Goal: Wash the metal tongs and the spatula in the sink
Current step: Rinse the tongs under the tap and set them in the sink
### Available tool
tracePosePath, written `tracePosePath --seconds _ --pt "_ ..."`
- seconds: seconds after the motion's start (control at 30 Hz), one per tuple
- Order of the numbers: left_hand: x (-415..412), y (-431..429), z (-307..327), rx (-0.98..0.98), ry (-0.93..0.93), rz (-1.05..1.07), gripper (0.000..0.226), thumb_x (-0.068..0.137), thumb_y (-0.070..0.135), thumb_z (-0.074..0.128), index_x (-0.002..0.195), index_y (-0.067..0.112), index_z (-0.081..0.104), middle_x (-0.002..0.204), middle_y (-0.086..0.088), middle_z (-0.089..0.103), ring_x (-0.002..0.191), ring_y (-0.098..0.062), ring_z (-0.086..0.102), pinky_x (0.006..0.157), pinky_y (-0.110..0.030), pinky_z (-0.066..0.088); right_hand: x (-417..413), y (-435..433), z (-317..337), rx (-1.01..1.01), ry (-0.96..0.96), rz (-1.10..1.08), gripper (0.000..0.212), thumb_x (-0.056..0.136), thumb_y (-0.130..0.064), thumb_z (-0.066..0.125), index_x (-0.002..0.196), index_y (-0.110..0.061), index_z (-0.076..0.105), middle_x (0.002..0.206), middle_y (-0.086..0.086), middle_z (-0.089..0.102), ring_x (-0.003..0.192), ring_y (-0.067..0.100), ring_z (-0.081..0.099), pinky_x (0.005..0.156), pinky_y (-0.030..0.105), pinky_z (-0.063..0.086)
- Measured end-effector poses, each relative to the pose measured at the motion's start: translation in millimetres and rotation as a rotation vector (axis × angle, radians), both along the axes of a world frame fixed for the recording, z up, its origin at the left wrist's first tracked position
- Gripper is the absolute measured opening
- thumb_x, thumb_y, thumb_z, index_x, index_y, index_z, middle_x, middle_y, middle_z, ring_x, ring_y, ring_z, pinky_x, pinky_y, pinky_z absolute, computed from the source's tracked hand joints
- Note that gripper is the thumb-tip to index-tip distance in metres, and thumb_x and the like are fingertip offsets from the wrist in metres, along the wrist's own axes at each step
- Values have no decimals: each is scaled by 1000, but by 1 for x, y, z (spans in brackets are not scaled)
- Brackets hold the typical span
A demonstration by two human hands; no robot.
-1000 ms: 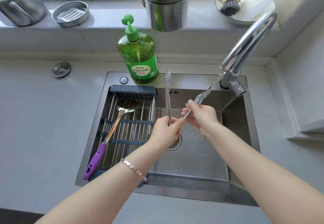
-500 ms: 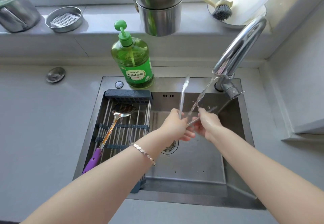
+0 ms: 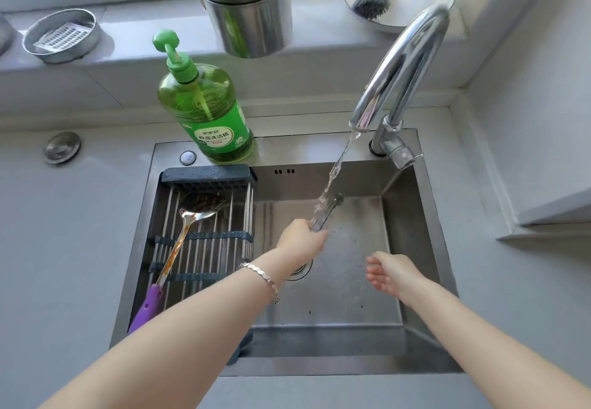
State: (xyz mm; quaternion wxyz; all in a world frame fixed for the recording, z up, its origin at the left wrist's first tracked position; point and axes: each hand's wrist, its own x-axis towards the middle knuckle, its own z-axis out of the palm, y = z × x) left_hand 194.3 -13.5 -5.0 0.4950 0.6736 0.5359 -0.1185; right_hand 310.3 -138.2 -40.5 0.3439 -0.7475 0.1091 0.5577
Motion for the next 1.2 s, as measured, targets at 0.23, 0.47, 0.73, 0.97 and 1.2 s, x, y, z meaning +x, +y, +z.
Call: tracePosePath --seconds 0.23,0.47,0.73,0.97,1.2 --pt "-17 -36 -67 228 273 -513 32 98 11 34 129 3 37 138 -16 43 138 -34 25 105 -38 29 -1 -8 -30 -80 -97 185 20 92 -7 47 73 -11 54 63 7 55 53 15 52 47 20 40" --pt "-8 -44 -108 102 298 -552 38 97 14 45 134 4 41 151 -18 30 147 -21 9 115 -36 22 -2 -11 -41 -42 -184 307 18 92 -10 46 76 -11 54 65 4 56 54 14 52 52 21 42" --pt "-35 -39 -88 90 155 -523 43 95 19 51 136 8 43 151 -9 32 138 -22 32 111 -26 24 -24 -1 -42 -50 -220 404 18 91 -14 46 74 -15 54 61 1 58 52 13 54 53 22 42" --pt "-110 -2 -27 502 212 -279 27 94 15 44 116 10 60 122 -6 59 108 -20 56 96 -34 47 -58 35 -1 113 -239 556 17 95 -12 43 81 -13 52 61 0 54 35 -1 49 43 14 38" --pt "-200 48 -18 600 571 -76 49 89 15 55 134 5 38 141 -16 39 128 -27 42 105 -34 39 -76 53 31 224 -244 550 16 94 -8 46 80 -11 53 61 2 54 30 -3 47 40 11 36"
